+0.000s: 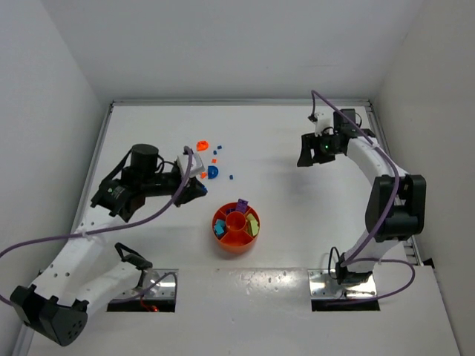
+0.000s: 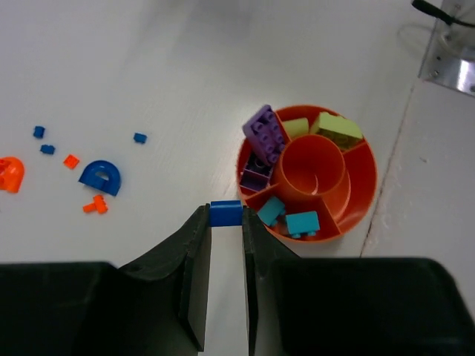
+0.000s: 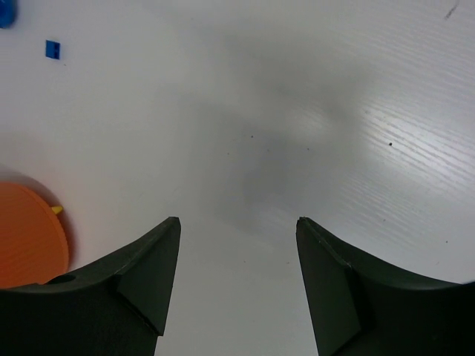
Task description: Sort the legos into containers by color
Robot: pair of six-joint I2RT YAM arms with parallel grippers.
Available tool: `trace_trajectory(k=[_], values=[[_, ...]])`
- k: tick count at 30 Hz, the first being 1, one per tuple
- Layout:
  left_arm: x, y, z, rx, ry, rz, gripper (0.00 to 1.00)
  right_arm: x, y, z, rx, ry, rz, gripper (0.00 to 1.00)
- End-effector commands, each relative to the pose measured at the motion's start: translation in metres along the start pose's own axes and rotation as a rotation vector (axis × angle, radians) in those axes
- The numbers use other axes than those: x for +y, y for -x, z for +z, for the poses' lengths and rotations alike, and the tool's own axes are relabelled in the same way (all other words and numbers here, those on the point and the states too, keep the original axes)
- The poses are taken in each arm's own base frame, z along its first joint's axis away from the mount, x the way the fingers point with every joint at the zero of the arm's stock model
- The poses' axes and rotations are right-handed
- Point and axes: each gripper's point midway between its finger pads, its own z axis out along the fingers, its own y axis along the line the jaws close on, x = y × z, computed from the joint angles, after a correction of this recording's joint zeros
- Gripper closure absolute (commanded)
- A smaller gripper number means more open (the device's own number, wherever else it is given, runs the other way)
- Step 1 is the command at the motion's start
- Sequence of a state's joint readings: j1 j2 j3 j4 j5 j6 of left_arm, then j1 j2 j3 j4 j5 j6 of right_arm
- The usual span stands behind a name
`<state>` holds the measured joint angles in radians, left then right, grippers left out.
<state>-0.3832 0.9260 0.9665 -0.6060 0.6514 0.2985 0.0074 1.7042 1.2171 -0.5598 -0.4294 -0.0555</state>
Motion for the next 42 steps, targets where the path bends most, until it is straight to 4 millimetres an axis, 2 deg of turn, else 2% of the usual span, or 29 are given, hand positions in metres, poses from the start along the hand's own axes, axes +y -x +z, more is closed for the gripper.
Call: trace_trajectory(k=[1,5,10,14,18,21,26,28,32,35,39,42], values=[[-0.036,-0.019,-0.004,0.069,-0.167,0.052,1.00,0.018,0.028,-0.015,-0.117,0.040,-0.031,0.36],[-0.053,-0.019,0.000,0.095,-0.235,0.143,1.00,0.020,0.033,-0.019,-0.145,0.037,-0.024,0.36],[-0.058,-0.017,0.007,0.107,-0.271,0.180,1.00,0.024,0.037,-0.025,-0.163,0.046,-0.023,0.36],[-0.064,-0.016,0.013,0.130,-0.309,0.203,1.00,0.028,0.029,-0.027,-0.151,0.058,-0.017,0.36],[-0.083,-0.014,0.019,0.152,-0.396,0.212,1.00,0.035,0.026,-0.032,-0.163,0.077,-0.033,0.36],[-0.093,-0.009,0.023,0.151,-0.437,0.226,1.00,0.034,0.017,-0.031,-0.150,0.084,-0.017,0.36],[-0.105,-0.008,0.029,0.165,-0.484,0.233,1.00,0.039,0.023,-0.035,-0.177,0.102,-0.023,0.36],[-0.113,-0.010,0.032,0.172,-0.517,0.253,0.99,0.039,0.031,-0.038,-0.194,0.099,-0.032,0.36],[-0.120,-0.017,0.039,0.204,-0.545,0.269,0.94,0.038,0.029,-0.036,-0.187,0.100,-0.028,0.36],[-0.126,-0.017,0.041,0.213,-0.558,0.285,0.94,0.038,0.026,-0.034,-0.179,0.101,-0.023,0.36],[-0.136,-0.030,0.049,0.280,-0.608,0.258,0.94,0.039,0.026,-0.034,-0.180,0.111,-0.024,0.36],[-0.133,-0.031,0.054,0.299,-0.604,0.282,0.94,0.040,0.033,-0.037,-0.195,0.108,-0.033,0.36]])
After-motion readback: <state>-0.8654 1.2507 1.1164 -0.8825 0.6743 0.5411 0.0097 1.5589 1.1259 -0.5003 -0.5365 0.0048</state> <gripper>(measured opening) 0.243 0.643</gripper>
